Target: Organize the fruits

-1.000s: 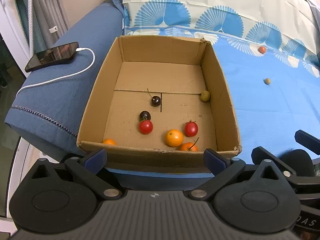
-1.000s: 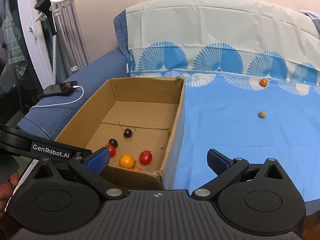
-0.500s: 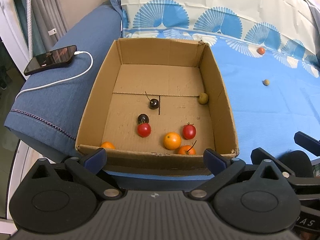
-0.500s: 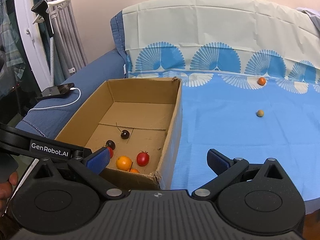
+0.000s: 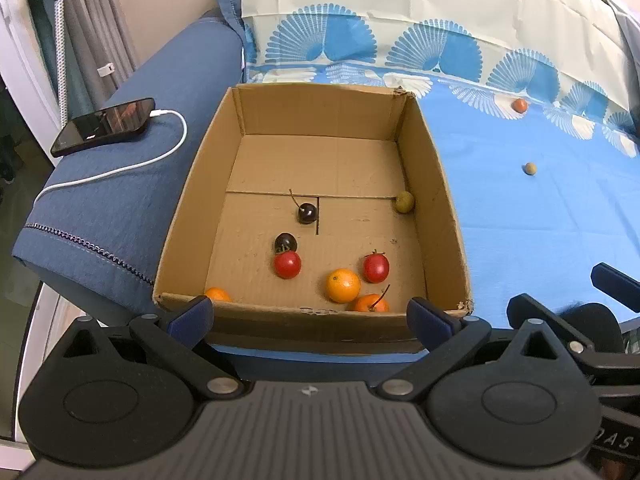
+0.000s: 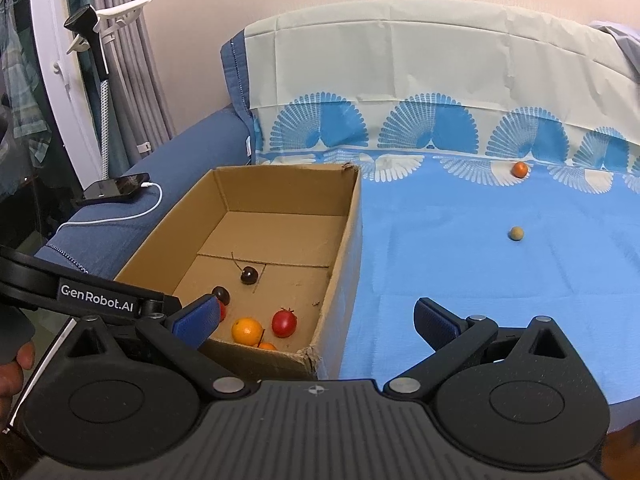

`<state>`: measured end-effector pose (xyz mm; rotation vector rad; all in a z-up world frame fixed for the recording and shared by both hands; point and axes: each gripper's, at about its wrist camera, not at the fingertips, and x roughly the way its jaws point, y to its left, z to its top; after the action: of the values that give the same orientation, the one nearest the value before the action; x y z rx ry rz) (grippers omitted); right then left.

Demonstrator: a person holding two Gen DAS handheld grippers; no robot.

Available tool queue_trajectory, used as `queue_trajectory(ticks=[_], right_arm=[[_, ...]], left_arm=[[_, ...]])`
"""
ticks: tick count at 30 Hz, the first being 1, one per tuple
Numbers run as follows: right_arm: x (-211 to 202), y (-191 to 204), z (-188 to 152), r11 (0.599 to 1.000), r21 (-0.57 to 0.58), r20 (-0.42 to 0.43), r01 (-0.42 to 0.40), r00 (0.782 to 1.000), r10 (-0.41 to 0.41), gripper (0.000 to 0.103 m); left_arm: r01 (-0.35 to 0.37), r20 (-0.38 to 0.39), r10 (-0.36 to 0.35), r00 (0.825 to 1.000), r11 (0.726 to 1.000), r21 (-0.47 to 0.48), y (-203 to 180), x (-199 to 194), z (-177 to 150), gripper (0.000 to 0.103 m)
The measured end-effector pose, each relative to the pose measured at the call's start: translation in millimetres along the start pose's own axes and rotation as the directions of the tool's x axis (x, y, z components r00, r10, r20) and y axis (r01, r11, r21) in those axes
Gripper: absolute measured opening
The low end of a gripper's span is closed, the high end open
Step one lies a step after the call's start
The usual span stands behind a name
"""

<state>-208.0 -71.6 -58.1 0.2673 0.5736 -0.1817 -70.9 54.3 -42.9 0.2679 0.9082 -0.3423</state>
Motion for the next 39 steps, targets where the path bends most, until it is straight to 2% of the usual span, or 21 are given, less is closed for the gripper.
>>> queue_trajectory(ticks=[9,16,28,39], right_arm=[[0,-29,0,0.998,0.047,0.002,0.043,0.999,-0.044,0.102],[3,-76,0,0.986,0.111,0.002,0.126,0.992,-0.127,0.102],[16,-169,12,0.935,0.213,-0.013,0.284,0.958,-0.288,0.102],[45,-238,13,0.886,0.274,-0.044,0.374,0.925,-0.376,0.102]], left_arm=[[0.007,-0.009,-0.007,1.000,1.000,0.023,-17,5,13,0.103],[0.029,-0.005,-0.029,1.000,0.997,0.071,-50,12,35,0.103],[0.067,0.003,-0.068,0.998,0.985,0.158,-126,45,87,0.103],[0.087,-0.019,-0.085,0.996,0.969,0.231,-187,85,121,0.103]])
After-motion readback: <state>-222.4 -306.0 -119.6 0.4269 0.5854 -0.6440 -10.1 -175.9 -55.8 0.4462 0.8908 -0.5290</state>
